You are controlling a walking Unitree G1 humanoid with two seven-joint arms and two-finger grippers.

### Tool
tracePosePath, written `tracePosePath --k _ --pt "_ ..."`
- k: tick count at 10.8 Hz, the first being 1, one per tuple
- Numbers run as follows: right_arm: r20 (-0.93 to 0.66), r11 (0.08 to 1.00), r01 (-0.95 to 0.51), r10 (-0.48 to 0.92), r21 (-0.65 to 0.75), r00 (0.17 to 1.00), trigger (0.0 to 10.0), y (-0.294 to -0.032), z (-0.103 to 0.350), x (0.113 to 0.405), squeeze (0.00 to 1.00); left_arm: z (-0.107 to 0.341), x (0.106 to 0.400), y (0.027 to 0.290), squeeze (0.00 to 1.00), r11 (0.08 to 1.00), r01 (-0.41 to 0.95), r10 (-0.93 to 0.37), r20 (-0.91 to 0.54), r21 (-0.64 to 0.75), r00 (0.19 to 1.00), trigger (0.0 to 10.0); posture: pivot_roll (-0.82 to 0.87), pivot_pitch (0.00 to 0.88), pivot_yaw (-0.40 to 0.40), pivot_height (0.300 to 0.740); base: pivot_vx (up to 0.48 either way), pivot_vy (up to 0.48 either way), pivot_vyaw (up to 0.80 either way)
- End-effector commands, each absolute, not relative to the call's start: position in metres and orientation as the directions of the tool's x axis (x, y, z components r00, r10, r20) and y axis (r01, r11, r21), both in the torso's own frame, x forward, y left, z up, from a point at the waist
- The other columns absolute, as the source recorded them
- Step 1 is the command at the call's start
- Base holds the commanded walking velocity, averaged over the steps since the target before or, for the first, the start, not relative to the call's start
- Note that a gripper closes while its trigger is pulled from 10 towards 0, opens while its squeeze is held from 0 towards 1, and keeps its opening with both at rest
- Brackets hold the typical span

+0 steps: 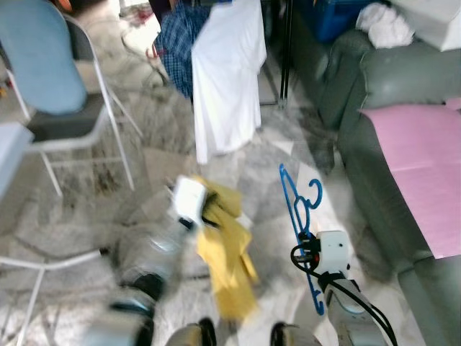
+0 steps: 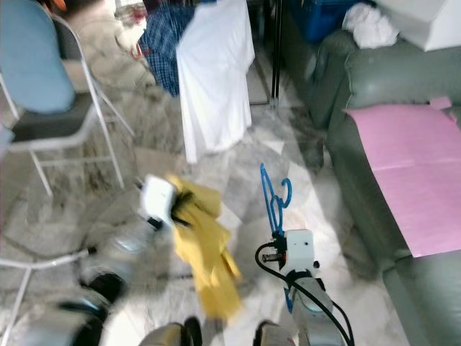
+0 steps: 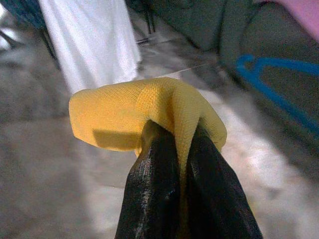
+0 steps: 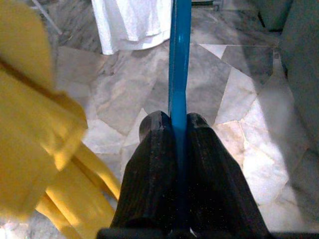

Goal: Hang hanger

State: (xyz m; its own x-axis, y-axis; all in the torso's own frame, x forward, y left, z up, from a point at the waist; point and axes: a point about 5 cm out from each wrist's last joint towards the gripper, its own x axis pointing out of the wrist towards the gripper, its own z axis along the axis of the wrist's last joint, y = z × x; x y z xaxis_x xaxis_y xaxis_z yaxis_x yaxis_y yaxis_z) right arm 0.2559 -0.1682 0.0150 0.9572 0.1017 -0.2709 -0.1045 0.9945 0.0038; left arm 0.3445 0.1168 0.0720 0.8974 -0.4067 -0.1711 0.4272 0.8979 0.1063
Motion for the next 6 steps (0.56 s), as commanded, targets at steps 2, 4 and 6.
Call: tracePosePath --k 2,4,6 --pt "-0.274 0.997 -0.082 0.075 -0.016 0.959 10.0 -0.181 0.017 0.251 0.00 0.103 0.360 0.119 0.00 0.758 0.551 -0.534 -0.152 0.349 0.832 10.0 -0.21 0.197 0.108 0.740 0.000 0.000 0.00" --pt "-0.268 0.998 -0.051 0.039 -0.038 0.963 10.0 -0.196 0.022 0.252 0.00 0.126 0.369 0.128 0.00 0.379 0.636 -0.618 -0.328 0.672 0.715 10.0 -0.20 0.209 0.120 0.740 0.000 0.000 0.00" --pt "-0.258 0.999 -0.039 0.030 -0.026 0.966 10.0 -0.191 0.024 0.254 0.00 0.140 0.378 0.137 0.00 -0.047 0.520 -0.534 -0.462 0.853 0.708 10.0 -0.20 0.213 0.135 0.740 0.000 0.000 0.00"
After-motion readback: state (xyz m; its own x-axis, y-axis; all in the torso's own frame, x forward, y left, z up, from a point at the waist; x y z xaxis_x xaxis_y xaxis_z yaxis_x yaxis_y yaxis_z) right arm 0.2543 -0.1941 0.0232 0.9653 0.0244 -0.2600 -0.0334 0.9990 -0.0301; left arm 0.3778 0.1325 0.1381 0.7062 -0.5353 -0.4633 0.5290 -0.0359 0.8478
